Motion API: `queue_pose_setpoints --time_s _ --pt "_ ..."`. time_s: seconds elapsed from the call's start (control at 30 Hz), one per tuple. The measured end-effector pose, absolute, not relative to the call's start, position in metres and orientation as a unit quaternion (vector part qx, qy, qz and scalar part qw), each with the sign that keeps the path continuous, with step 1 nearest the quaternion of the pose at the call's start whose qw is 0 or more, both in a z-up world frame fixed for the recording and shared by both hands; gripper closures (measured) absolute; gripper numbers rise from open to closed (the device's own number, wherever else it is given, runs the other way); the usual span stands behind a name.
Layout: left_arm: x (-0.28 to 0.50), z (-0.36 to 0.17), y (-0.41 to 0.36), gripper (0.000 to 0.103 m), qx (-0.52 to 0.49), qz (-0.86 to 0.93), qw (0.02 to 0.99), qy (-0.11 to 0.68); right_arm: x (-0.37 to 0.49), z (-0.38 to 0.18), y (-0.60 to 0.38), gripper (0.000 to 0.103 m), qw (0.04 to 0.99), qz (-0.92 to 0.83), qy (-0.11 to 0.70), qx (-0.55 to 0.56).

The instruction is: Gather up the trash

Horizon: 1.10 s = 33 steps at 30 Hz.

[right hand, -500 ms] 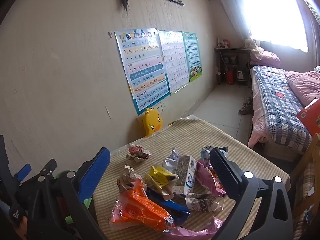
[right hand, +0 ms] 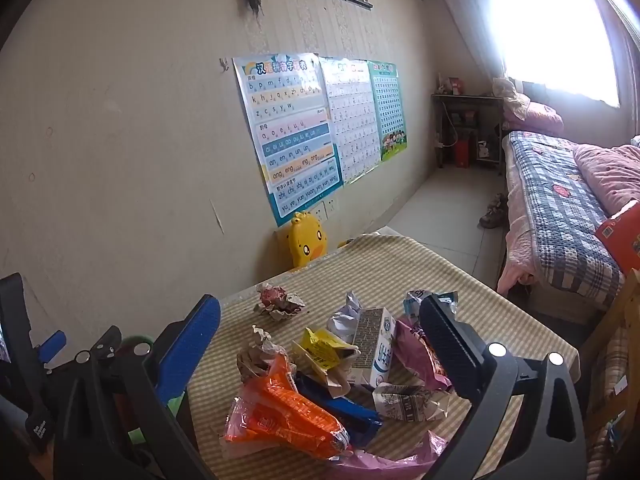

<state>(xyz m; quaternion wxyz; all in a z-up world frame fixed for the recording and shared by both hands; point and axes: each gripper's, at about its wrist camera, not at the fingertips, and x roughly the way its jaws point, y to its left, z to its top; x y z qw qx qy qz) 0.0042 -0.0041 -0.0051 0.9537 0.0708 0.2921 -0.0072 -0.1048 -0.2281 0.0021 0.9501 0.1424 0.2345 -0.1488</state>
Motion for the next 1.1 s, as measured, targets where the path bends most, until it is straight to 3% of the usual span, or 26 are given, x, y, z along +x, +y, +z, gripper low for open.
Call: queue_pose_setpoints --time_s 1.1 --pt "0.0055 -0.0092 -0.0016 0.005 0.066 -0.015 0.952 0.299 -0.1081 0.0045 -0.2249 0.007 0.951 -0.159 0.232 0.128"
